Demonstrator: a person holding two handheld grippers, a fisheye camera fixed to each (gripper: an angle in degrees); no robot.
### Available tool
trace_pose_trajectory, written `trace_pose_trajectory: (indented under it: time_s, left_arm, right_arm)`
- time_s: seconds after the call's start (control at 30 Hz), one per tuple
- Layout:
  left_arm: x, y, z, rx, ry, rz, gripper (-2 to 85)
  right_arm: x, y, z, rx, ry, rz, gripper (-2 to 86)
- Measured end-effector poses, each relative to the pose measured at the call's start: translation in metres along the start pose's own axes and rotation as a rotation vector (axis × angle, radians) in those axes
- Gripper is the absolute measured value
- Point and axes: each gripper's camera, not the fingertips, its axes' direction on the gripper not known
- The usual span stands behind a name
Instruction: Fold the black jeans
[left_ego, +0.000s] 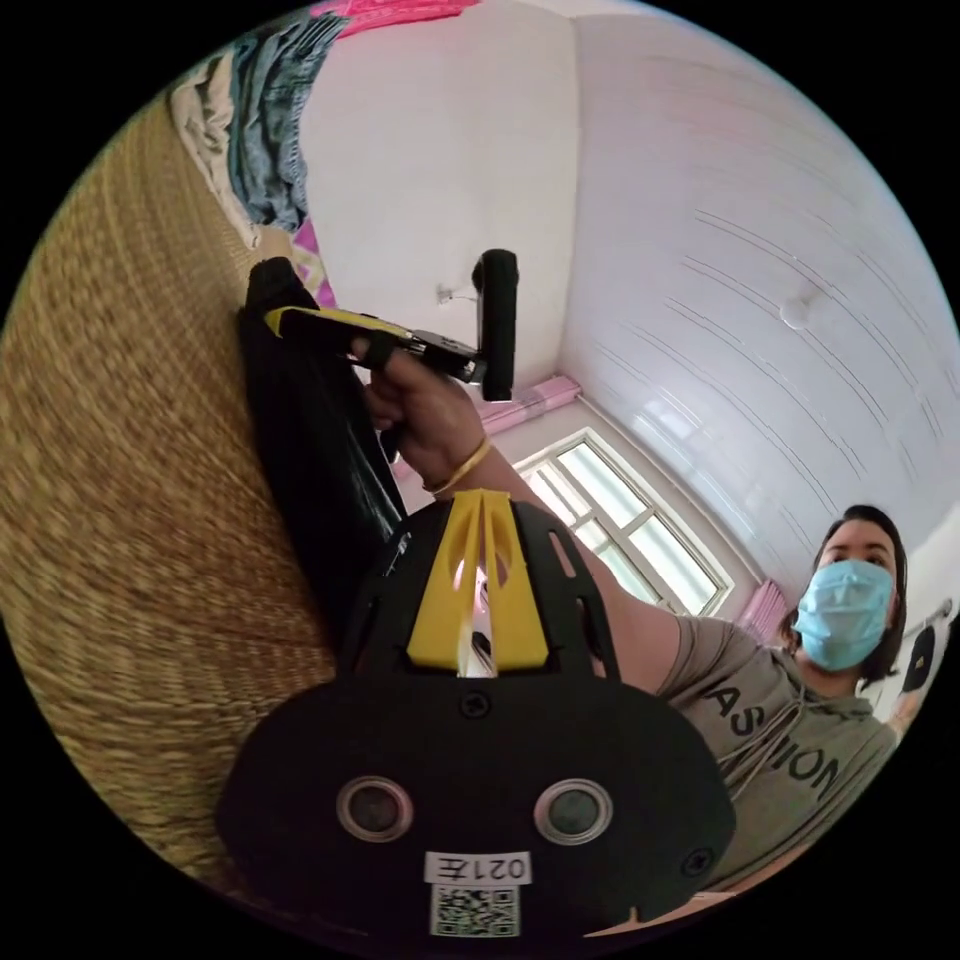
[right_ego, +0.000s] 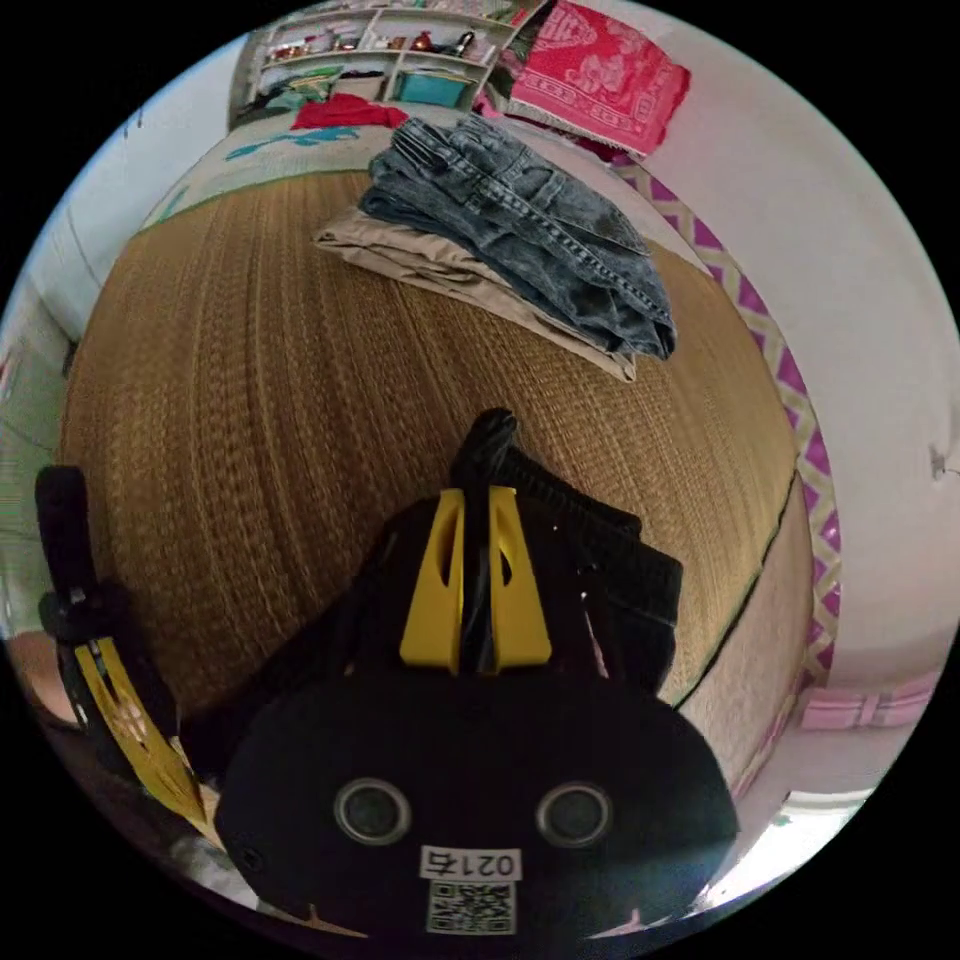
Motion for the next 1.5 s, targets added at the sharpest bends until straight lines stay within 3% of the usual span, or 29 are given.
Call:
trace_pose_trajectory:
  time_s: [0.13,0.27,0.43,0.63,0.77,0.87,0.93,0.97,1.17,1.23,1.33,1.4,1.5]
  left_arm:
    - [0.009,0.008,-0.004,0.025,0.039,0.081,-0.9]
    - [0.023,0.016,-0.012,0.079,0.116,0.202,-0.9]
    - [0.030,0.022,-0.015,0.112,0.179,0.282,-0.9]
    - [0.025,0.023,-0.008,0.093,0.167,0.263,-1.0]
    - [0.016,0.020,0.002,0.049,0.081,0.201,-1.0]
    - [0.007,0.017,0.008,0.018,0.029,0.139,-1.0]
    - [0.004,0.015,0.010,0.011,0.015,0.124,-1.0]
    - [0.002,0.014,0.011,0.008,0.006,0.113,-1.0]
    - [-0.003,0.009,0.012,0.006,-0.014,0.082,-1.0]
    - [-0.005,0.007,0.012,0.008,-0.019,0.074,-1.0]
    - [-0.006,0.005,0.011,0.010,-0.021,0.076,-1.0]
    - [-0.007,0.003,0.011,0.008,-0.024,0.072,-1.0]
    - [-0.007,0.000,0.009,0.010,-0.025,0.076,-1.0]
  right_arm:
    - [0.011,0.001,-0.018,0.164,-0.215,-0.090,3.3]
    - [-0.019,0.019,-0.069,0.397,-0.329,-0.346,3.4]
    - [0.066,0.121,-0.139,0.557,-0.250,0.006,3.3]
    - [0.195,0.402,-0.198,0.812,-0.257,0.492,4.0]
    - [0.237,0.585,-0.151,0.698,-0.219,0.824,4.8]
    - [0.256,0.710,-0.067,0.527,-0.400,1.222,4.4]
    - [0.247,0.771,-0.031,0.533,-0.537,1.369,3.6]
    - [0.234,0.799,-0.026,0.658,-0.566,1.417,2.9]
    - [0.219,0.837,-0.072,0.869,-0.313,1.425,3.0]
    - [0.235,0.839,-0.073,0.766,-0.316,1.449,7.2]
    - [0.255,0.846,-0.048,0.592,-0.488,1.549,13.4]
    - [0.247,0.852,-0.029,0.634,-0.644,1.601,13.4]
    - [0.242,0.847,-0.018,0.709,-0.725,1.616,13.3]
